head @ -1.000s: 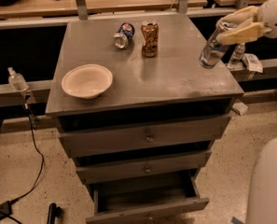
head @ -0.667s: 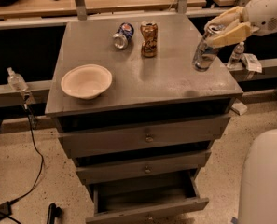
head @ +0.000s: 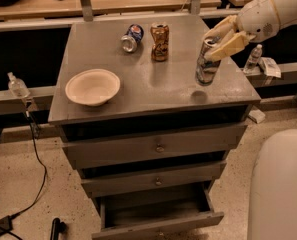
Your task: Pick redbull can from bottom drawer and place on counter
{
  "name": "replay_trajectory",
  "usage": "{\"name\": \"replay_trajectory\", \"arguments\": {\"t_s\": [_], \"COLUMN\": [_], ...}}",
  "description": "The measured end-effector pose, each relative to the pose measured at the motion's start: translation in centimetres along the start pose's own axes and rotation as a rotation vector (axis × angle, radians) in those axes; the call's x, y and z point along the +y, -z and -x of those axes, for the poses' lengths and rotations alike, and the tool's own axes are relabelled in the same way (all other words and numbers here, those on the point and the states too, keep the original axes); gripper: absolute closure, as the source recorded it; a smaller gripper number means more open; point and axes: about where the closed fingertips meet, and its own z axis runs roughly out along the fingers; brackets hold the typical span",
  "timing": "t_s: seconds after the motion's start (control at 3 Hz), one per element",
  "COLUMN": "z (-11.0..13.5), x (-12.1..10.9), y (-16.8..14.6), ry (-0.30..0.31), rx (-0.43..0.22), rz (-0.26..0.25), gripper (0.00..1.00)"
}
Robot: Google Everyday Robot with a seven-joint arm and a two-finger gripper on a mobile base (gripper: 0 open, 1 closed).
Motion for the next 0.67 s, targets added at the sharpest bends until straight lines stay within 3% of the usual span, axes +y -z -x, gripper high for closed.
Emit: {"name": "replay_trajectory", "arguments": {"t_s": [0.33, 0.67], "z": [-0.2, -0.7], "x": [0.8, 2.6], "y": [-1.5, -3.6], "ry": [0.006, -0.003], "rx": [0.026, 0.036], "rz": [0.043, 0.11], "gripper": [0.57, 0.25]}}
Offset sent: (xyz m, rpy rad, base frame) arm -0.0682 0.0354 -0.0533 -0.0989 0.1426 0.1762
